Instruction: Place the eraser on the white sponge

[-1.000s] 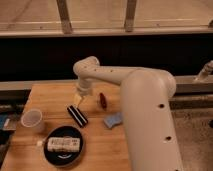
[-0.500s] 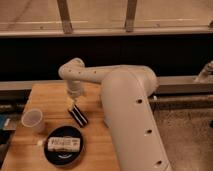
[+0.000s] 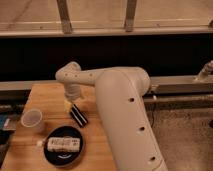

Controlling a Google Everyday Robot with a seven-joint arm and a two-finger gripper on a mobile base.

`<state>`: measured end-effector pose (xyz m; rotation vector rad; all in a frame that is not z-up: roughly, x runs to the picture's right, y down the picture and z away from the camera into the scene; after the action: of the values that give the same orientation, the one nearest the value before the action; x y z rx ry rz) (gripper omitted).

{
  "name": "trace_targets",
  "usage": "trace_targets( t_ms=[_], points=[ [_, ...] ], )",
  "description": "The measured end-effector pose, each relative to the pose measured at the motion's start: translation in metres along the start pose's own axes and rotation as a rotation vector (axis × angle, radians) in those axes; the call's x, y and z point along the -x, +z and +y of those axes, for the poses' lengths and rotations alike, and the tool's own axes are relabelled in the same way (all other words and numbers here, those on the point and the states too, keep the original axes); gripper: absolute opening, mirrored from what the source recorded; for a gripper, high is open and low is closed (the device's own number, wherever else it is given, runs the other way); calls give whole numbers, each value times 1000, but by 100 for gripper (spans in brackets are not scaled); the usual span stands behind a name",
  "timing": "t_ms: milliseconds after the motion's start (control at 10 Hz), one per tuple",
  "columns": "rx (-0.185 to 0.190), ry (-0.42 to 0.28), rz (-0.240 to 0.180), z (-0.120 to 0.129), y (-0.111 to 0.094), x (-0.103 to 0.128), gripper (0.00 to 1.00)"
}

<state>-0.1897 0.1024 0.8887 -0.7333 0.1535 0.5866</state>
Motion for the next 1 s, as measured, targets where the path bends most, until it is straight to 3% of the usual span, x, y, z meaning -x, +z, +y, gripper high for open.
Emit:
trace_targets(
  t_ms=[400,900,1000],
  points=[
    [19,24,-4,8,13,3,74],
    [28,26,37,22,28,1,74],
    [29,28,43,22,30,0,68]
  ],
)
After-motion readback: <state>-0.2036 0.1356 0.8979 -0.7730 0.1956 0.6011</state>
